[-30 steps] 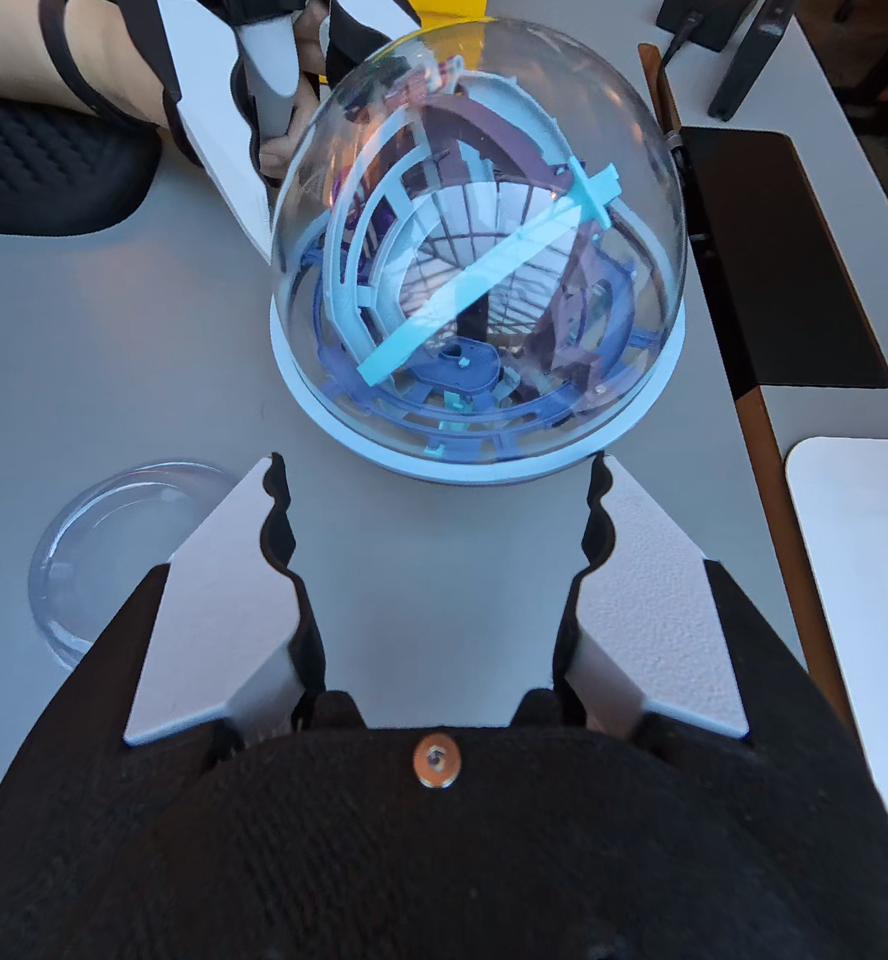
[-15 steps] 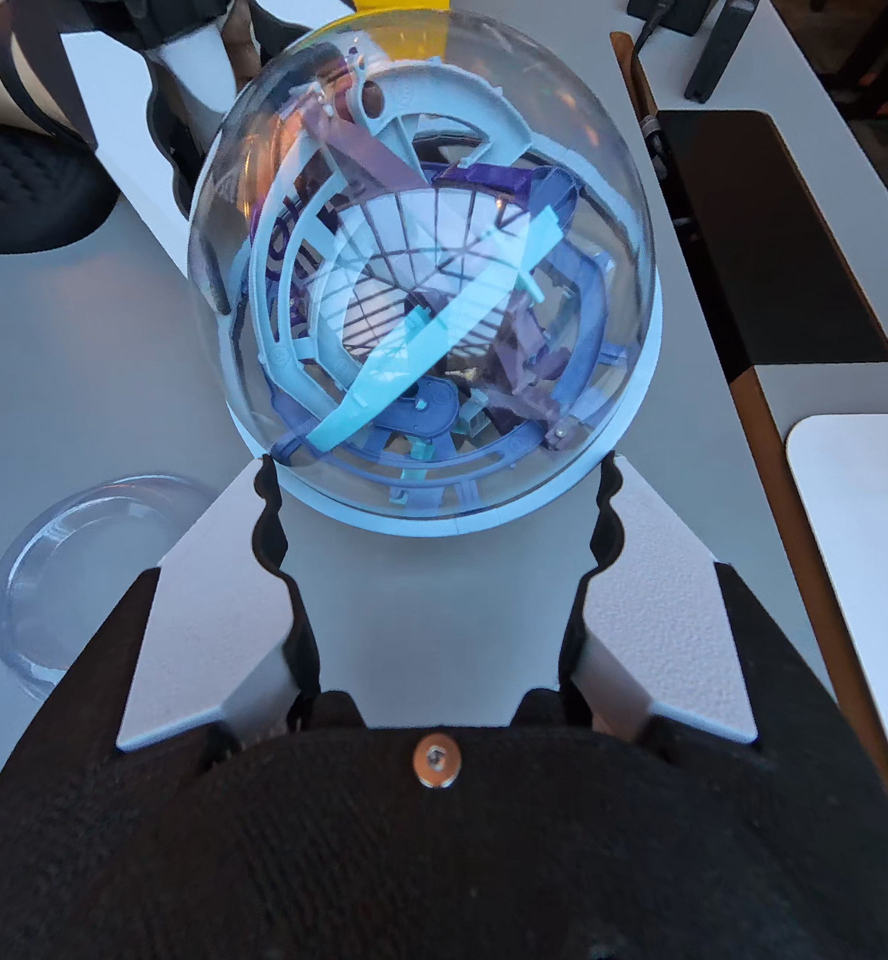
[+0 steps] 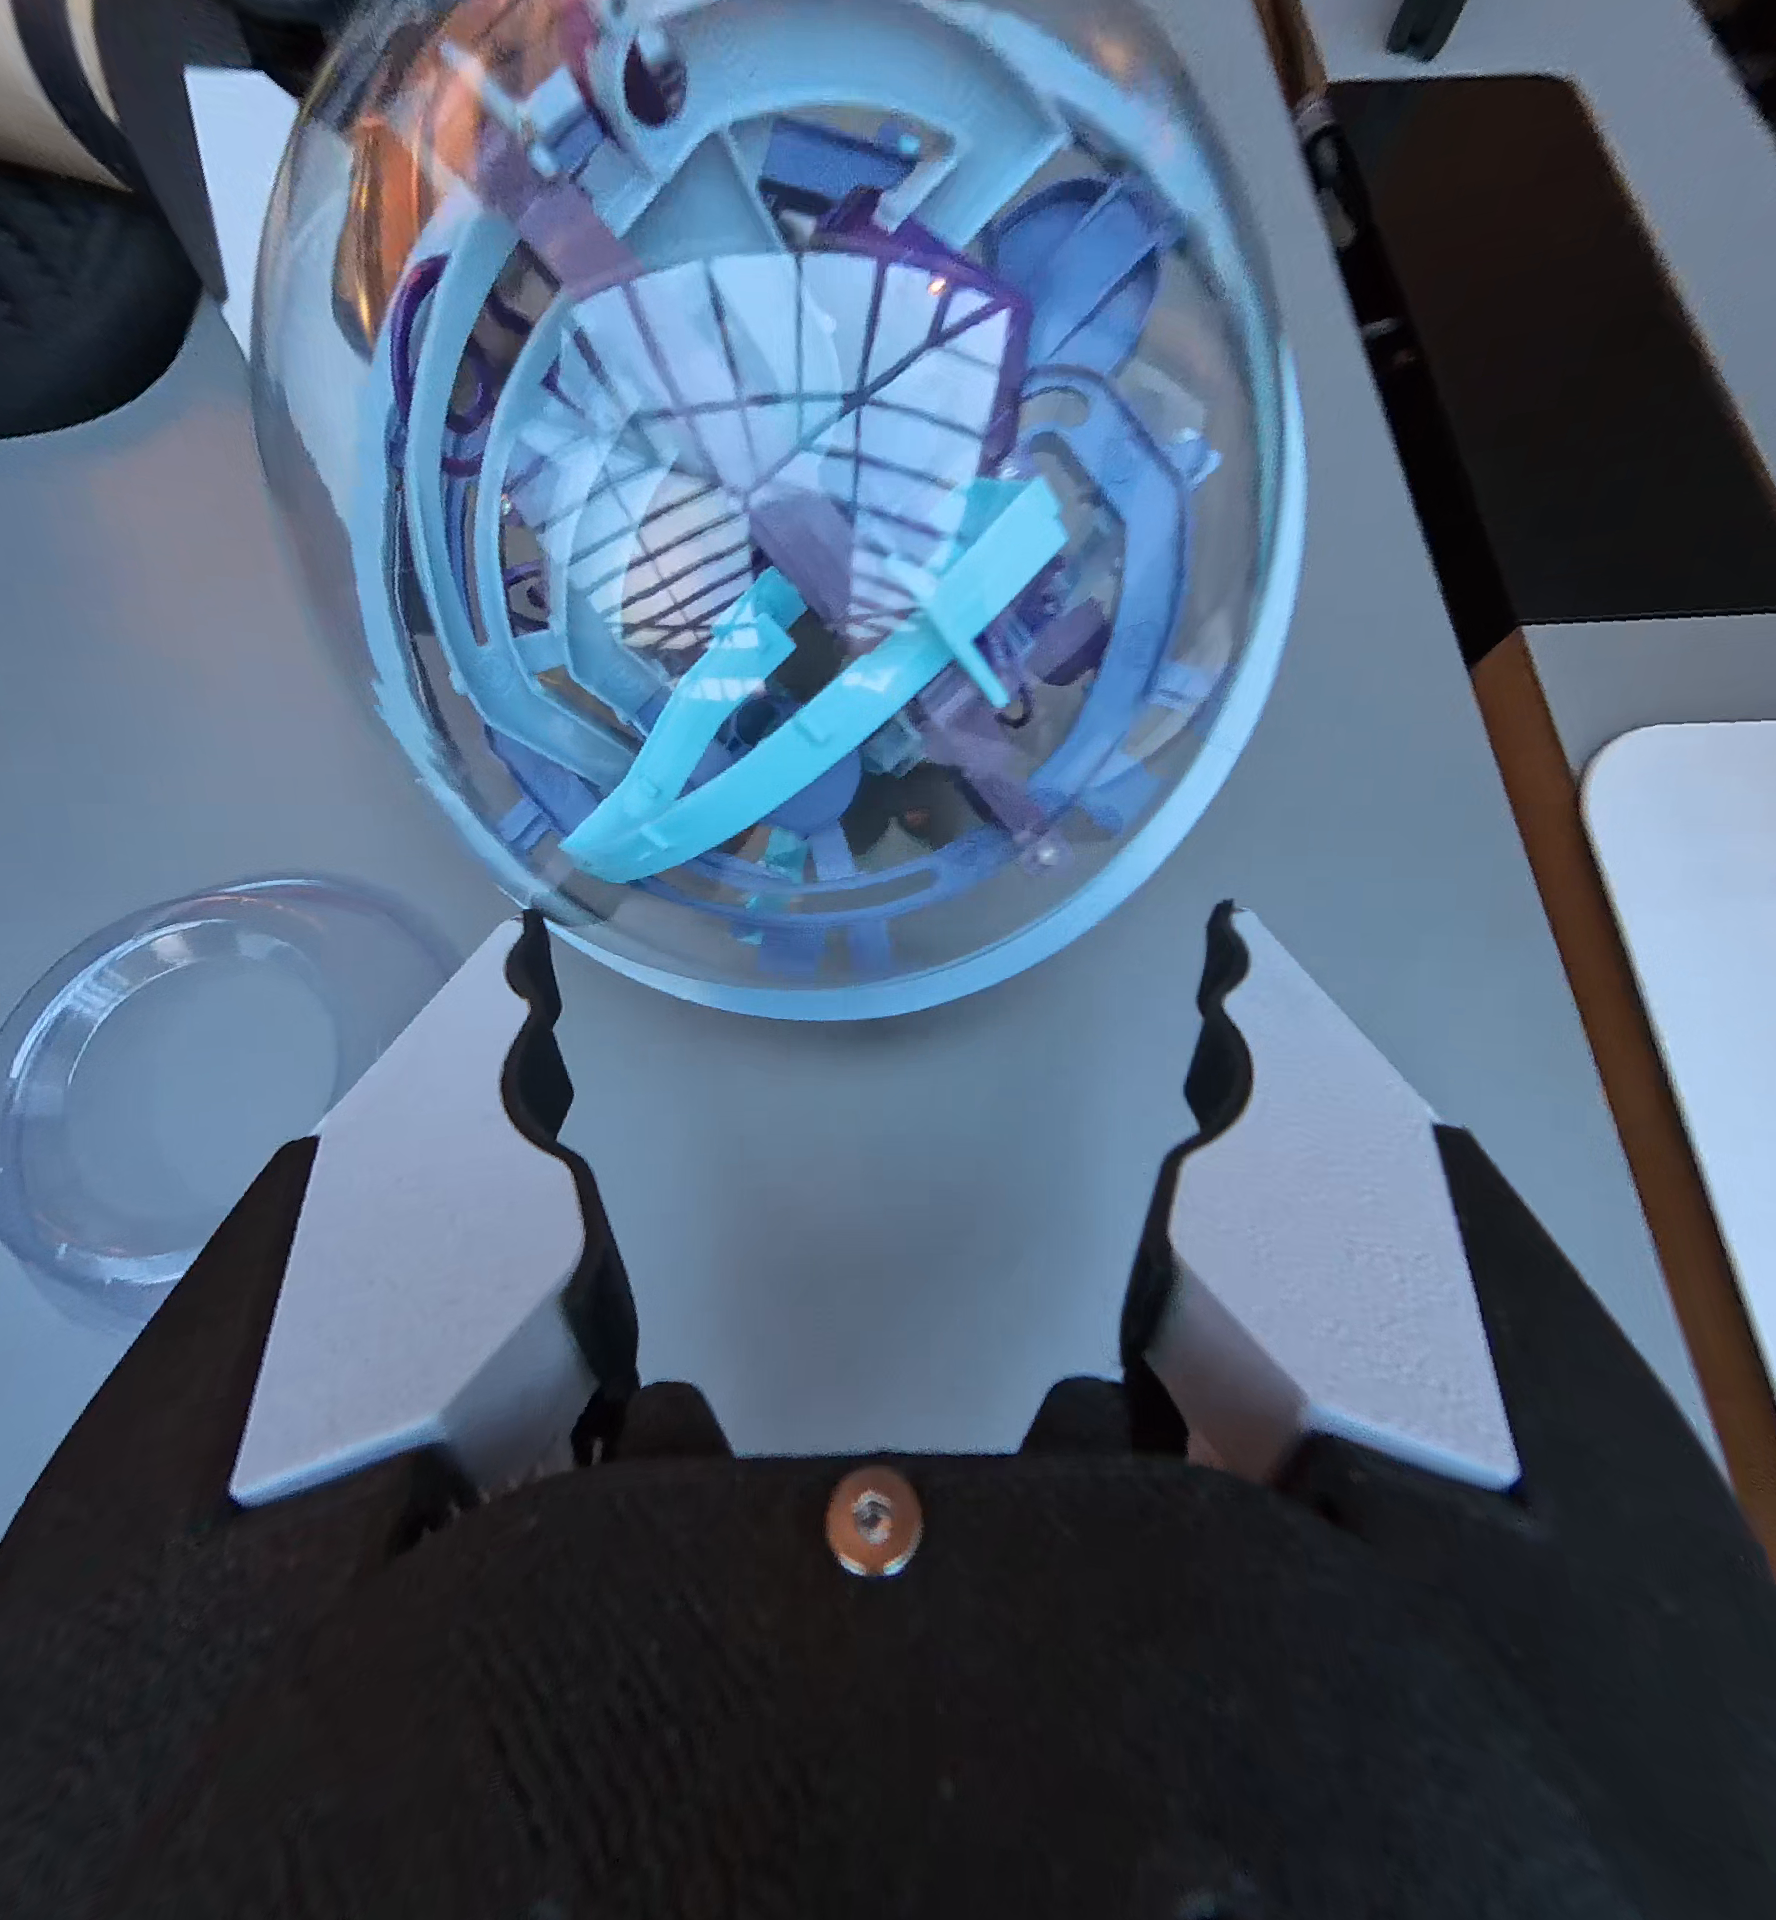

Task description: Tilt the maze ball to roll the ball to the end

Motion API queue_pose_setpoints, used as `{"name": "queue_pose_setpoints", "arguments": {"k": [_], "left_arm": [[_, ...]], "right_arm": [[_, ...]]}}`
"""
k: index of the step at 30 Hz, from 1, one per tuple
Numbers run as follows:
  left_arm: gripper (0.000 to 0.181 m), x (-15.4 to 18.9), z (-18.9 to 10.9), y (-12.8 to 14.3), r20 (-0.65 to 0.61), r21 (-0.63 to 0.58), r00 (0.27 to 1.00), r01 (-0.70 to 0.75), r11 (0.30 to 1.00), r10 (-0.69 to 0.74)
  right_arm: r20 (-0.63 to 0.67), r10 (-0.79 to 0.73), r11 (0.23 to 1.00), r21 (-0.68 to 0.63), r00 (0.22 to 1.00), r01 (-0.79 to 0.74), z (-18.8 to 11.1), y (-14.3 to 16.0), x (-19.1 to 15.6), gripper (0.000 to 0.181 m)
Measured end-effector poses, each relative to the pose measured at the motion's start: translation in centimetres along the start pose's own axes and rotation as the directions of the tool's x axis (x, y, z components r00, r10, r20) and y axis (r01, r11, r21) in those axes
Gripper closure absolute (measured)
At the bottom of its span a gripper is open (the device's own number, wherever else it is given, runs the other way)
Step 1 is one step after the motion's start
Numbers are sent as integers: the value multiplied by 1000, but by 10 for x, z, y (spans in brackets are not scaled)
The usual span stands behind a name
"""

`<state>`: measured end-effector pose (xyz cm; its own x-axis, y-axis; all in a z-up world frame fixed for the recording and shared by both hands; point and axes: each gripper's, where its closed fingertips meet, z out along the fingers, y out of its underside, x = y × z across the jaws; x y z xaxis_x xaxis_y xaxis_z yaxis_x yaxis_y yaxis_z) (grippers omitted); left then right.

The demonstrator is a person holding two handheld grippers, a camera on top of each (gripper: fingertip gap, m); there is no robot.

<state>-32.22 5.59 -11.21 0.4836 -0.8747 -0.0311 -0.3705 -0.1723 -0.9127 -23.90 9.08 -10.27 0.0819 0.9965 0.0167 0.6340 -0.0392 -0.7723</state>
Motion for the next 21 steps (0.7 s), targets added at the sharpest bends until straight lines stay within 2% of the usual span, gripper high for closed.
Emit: {"name": "queue_pose_setpoints", "arguments": {"k": [2,4,8,11,16,21], "left_arm": [[60,-1,2,-3,20,11,999,-39,999,39],[57,-5,4,-2,43,3,998,-49,999,49],[57,-13,7,-5,59,12,998,-38,999,37],[63,-19,8,-10,71,44,997,-28,999,25],[63,-20,11,-17,66,76,998,-29,997,24],[62,-19,23,-5,19,-24,1000,15,1000,-15]], "right_arm": [[-65,-14,999,32,998,16,-11,-9,9,51],[-110,-52,995,76,993,61,-17,-24,10,48],[-149,-137,986,77,979,150,-7,-42,4,46],[-154,-166,985,29,974,173,4,-38,2,46],[-145,-121,991,32,982,127,2,-32,6,46],[-136,-103,993,38,985,110,1,-28,8,46]]}}
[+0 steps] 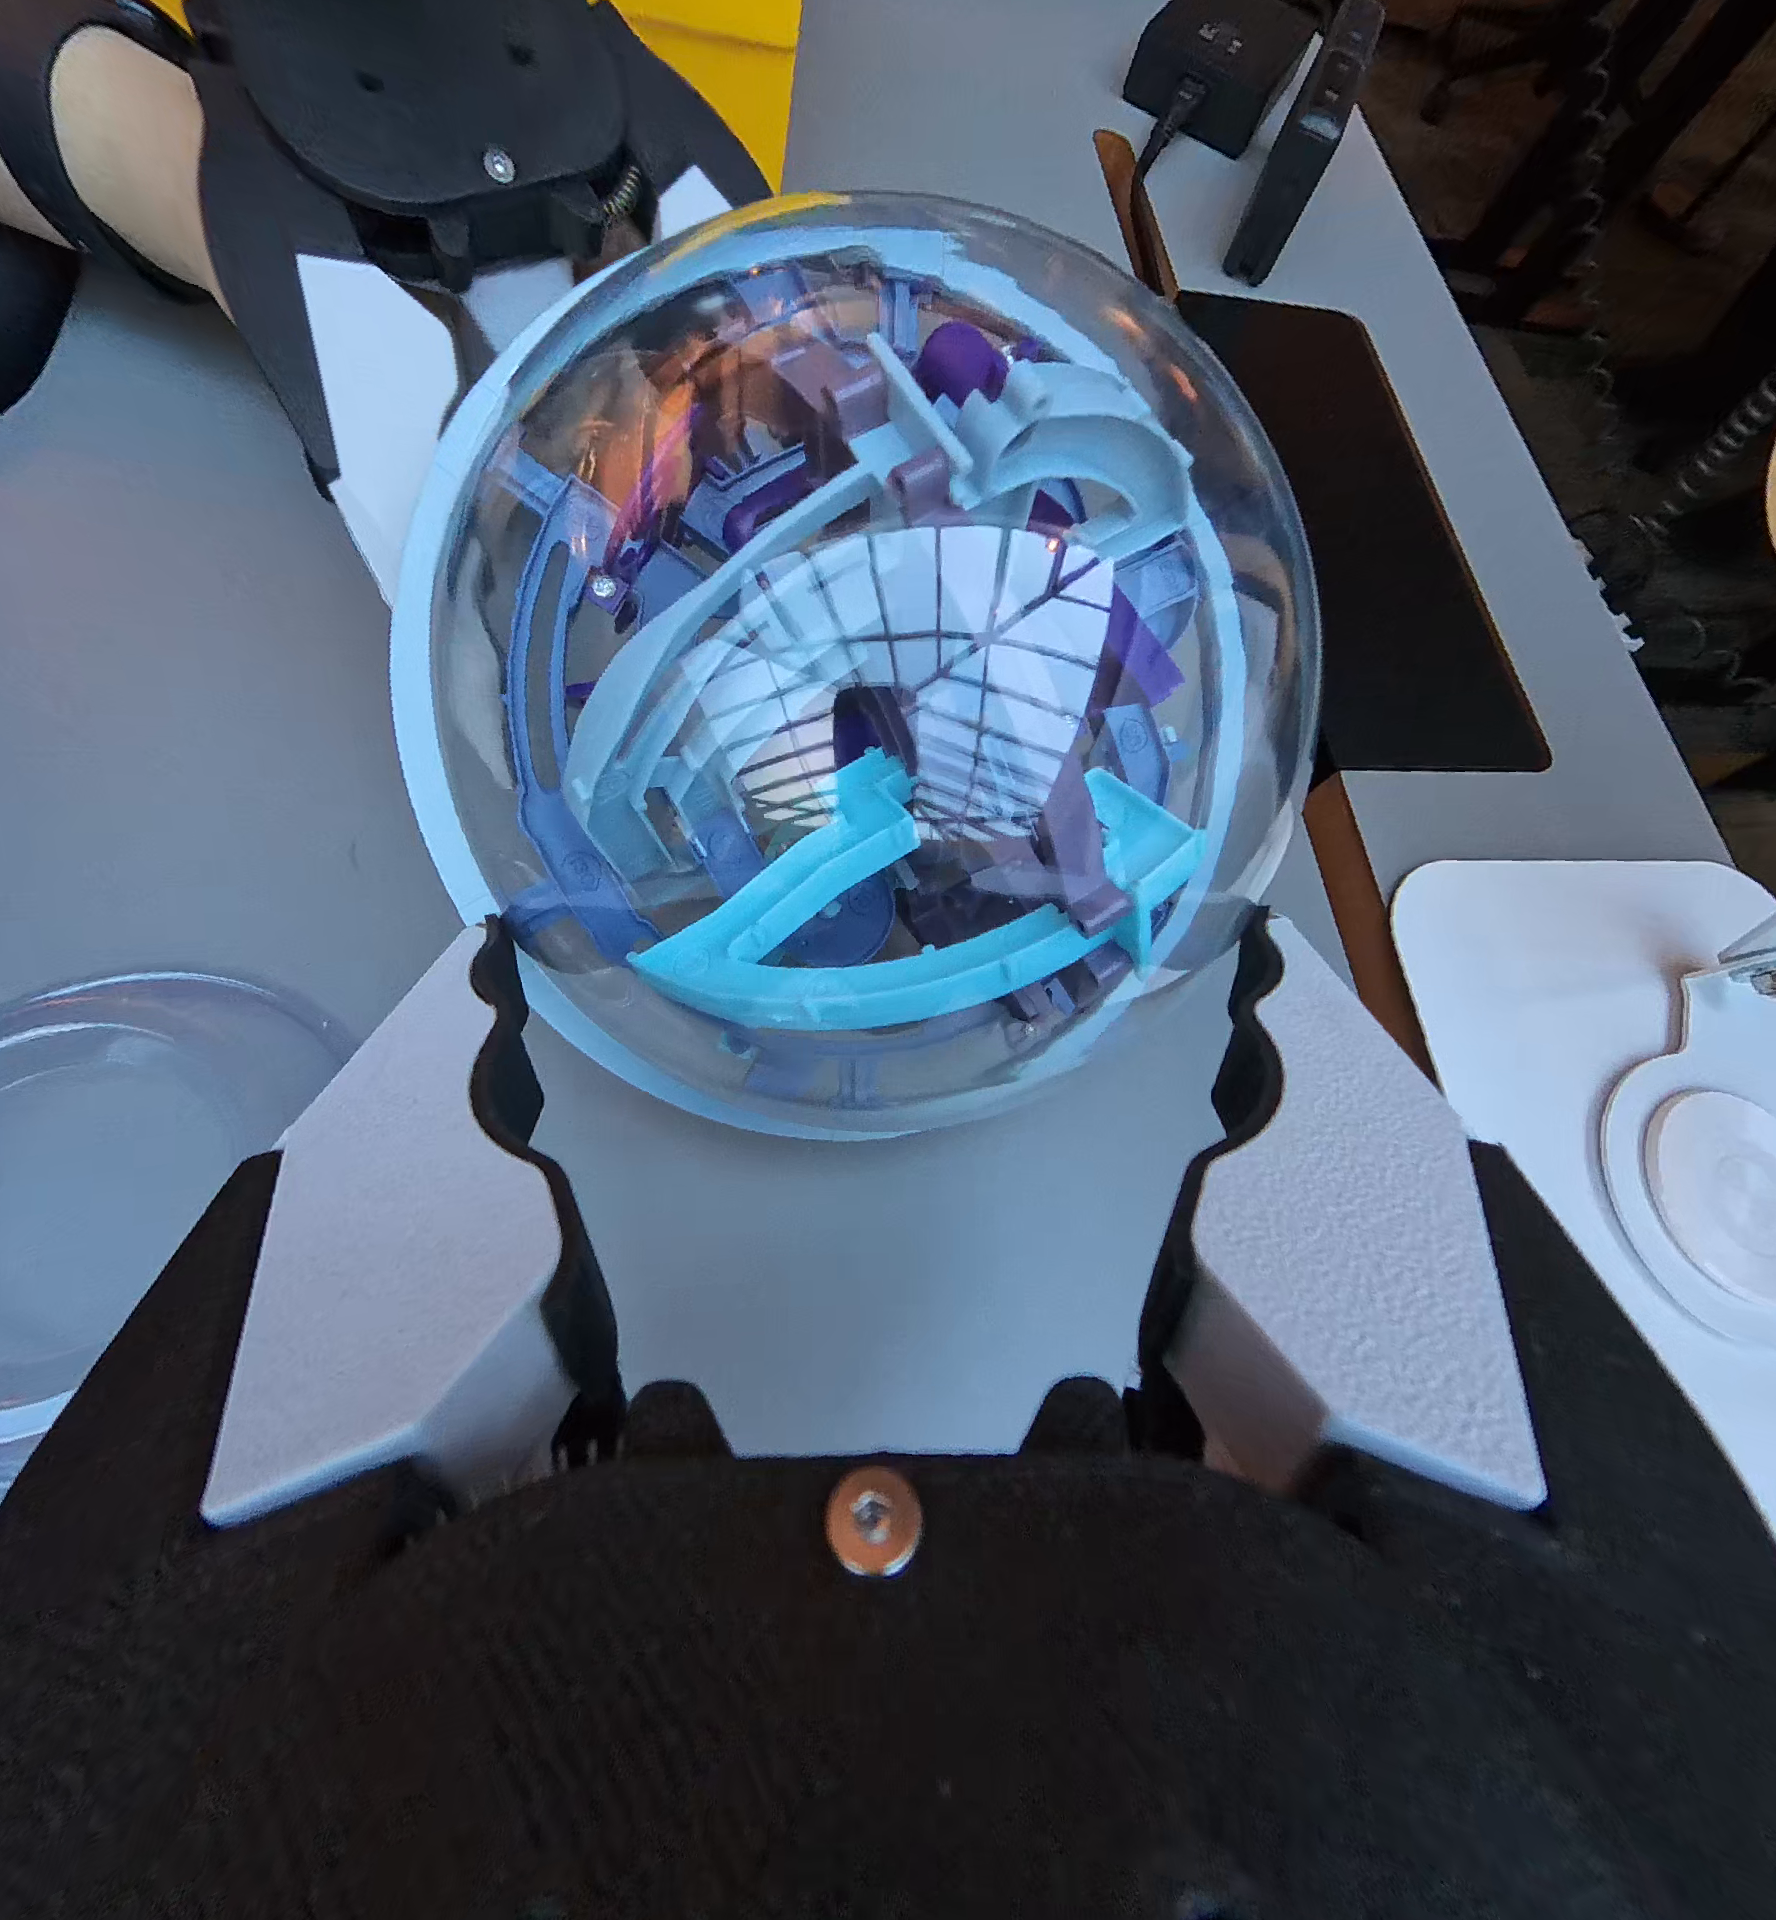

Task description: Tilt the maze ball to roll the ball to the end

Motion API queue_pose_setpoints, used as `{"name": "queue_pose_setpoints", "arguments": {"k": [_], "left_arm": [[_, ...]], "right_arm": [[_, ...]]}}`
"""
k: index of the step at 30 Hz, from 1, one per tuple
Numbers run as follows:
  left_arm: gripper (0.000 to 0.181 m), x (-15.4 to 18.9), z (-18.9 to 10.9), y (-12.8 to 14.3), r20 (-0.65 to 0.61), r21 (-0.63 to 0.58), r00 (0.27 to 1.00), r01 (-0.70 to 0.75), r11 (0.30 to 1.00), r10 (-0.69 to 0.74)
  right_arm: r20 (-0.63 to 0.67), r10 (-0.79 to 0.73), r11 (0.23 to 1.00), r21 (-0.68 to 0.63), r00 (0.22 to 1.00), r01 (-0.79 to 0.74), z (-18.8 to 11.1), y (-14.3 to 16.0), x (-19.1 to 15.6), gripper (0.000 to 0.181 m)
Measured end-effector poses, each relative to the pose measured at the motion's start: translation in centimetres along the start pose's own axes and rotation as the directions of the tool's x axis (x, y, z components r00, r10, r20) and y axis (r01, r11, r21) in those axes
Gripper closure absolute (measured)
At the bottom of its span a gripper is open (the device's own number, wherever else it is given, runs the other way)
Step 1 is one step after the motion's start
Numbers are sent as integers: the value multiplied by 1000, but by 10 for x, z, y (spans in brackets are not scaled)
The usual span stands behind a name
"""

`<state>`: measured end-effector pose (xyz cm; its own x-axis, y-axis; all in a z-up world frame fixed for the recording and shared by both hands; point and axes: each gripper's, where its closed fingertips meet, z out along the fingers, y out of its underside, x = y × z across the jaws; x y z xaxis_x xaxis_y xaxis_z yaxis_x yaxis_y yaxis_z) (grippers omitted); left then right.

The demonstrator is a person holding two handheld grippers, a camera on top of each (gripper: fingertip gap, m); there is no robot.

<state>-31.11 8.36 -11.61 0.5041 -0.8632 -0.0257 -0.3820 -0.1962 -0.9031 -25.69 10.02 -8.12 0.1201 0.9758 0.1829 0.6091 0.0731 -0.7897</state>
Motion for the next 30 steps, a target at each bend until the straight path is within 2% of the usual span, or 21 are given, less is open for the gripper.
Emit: {"name": "queue_pose_setpoints", "arguments": {"k": [3,7,15,27,30], "left_arm": [[59,2,8,6,-22,-59,1000,1,998,-2],[56,-1,7,-3,5,0,999,-38,999,38],[56,-2,-11,-10,33,86,995,-96,992,94],[51,8,-34,-5,83,76,979,-192,978,185],[51,10,-33,-9,90,88,974,-218,972,210]], "right_arm": [[14,2,1000,-28,1000,-1,1,9,-1,48],[24,26,998,-65,999,-25,5,22,1,49],[50,21,993,-117,999,-15,19,30,-7,54],[111,-29,991,-127,993,43,26,21,-28,56],[120,-17,990,-136,993,34,21,22,-29,45]]}}
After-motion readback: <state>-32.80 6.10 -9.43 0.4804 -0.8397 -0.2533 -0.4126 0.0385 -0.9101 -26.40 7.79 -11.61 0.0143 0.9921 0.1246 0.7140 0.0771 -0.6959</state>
